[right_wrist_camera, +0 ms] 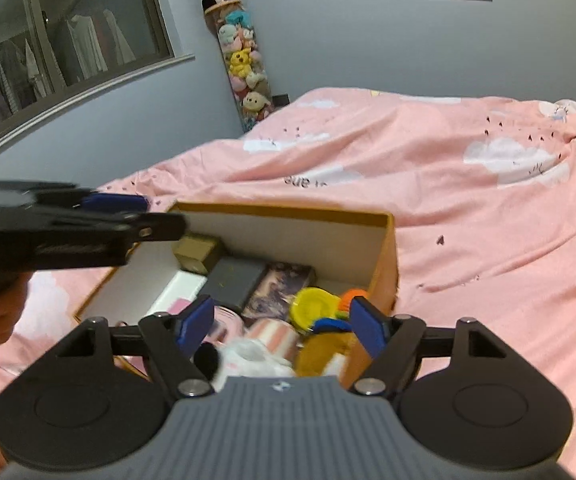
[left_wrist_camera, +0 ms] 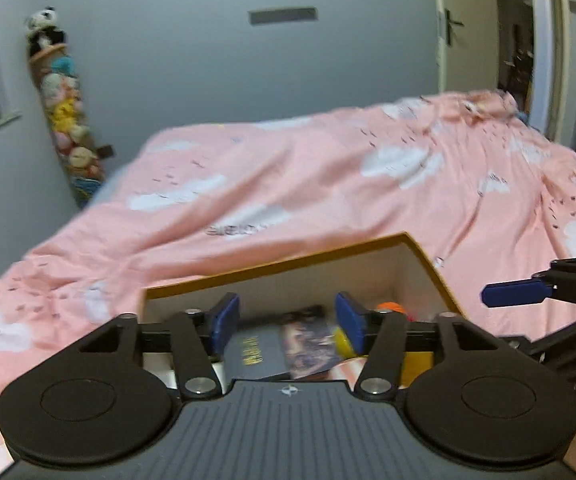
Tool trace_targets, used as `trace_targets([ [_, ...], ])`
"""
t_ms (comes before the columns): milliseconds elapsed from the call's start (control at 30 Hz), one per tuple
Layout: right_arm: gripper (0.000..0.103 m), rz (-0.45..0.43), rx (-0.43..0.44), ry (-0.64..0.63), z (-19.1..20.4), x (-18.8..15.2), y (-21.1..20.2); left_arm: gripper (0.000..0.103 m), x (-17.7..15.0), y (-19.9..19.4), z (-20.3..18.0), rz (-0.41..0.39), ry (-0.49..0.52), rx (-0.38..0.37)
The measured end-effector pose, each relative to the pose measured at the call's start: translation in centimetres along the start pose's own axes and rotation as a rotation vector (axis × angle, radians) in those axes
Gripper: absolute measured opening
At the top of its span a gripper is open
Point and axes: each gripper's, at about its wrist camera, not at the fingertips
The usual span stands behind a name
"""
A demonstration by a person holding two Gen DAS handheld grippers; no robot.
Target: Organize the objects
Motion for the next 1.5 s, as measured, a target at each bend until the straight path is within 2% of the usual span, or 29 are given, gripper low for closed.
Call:
trace_targets([
  [33, 0.08, -0.003, 0.0, 0.011, 0.6, 0.1, -0.3, 0.083, -0.2, -0.9, 0.6, -0.014, -0.014, 0.02],
  [100, 0.089, -0.013, -0.011, 0.03, 1.7, 0.2, -0.7, 0.088, -0.5, -2.1, 1.6, -0.046, -0.019, 0.051],
  [300, 0.093, -0.043, -0.08, 0.061, 5.0, 0.3, -2.1, 0.089, -2.0, -4.7, 3.2, -0.076, 0.02, 0.185],
  [467, 0.097, -0.081, -0.144, 0.082, 7.8, 0.2, -3.2, 0.089, -2.8, -5.8, 3.9, -0.099, -0.015, 0.133],
  [633, 0.097, -0.116, -0.217, 0.039, 10.6, -0.3, -4.4, 0.089, -3.4, -6.1, 4.5, -0.077, -0.069, 0.088],
  [800, 0.099, -0.13, -0.276, 0.014, 12.3, -1.1, -5.1, 0.089, -5.0, -6.4, 4.4, -0.038, -0.085, 0.104],
  [1167, 0.101, -0.075, -0.337, 0.034, 13.1, -4.4, -4.2, 0.089, -9.3, -6.5, 4.3, 0.043, -0.179, 0.1],
  [1500, 0.102, -0.015, -0.377, 0.036, 12.4, -6.7, -3.7, 0.089, -11.3, -6.7, 3.7, 0.09, -0.193, 0.099],
])
Point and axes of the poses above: each gripper's, at about its wrist camera, not at the fingertips, and y roughly the way its jaws point, z to its left, x to its top, and after that the axes turned 4 degrees about -x, right-handed
